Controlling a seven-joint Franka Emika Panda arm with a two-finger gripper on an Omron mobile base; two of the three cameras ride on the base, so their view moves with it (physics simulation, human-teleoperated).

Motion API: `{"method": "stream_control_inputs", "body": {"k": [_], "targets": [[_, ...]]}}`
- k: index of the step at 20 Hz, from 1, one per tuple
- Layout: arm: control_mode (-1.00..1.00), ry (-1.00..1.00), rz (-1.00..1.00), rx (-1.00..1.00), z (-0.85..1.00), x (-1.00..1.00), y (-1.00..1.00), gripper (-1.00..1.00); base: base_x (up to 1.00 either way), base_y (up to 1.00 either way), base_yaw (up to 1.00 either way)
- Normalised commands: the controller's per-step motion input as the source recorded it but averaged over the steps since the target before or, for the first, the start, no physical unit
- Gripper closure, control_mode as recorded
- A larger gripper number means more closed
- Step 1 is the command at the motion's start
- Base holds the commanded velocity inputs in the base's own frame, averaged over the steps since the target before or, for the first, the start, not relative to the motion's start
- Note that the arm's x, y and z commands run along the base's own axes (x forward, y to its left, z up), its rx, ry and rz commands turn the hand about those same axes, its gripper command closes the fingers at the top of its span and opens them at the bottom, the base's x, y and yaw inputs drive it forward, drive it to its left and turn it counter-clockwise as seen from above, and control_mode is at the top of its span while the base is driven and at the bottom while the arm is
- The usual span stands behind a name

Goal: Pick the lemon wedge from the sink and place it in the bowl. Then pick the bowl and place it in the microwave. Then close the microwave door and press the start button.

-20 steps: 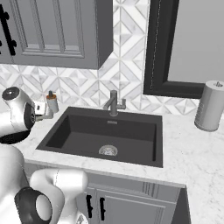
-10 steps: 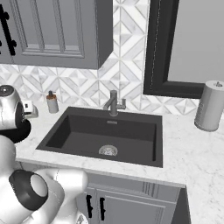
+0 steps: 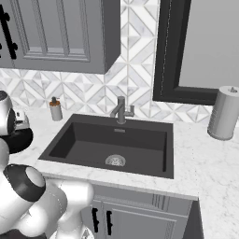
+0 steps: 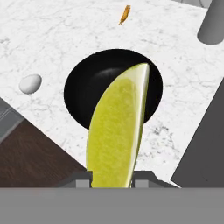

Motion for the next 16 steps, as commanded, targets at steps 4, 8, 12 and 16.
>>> {"method": "stream_control_inputs", "body": {"k": [4,8,12,16], "targets": [[-1.0,0.21,0.0,0.0,-0.26,0.1,0.02,1.0,0.0,0.0,0.0],[-1.0,0.2,0.0,0.0,-0.24,0.14,0.07,1.0,0.0,0.0,0.0],[-1.0,0.13,0.0,-0.05,-0.08,0.26,0.15,1.0,0.0,0.0,0.0],[-1.0,0.08,0.0,-0.14,0.0,0.22,0.27,1.0,0.0,0.0,0.0]]}}
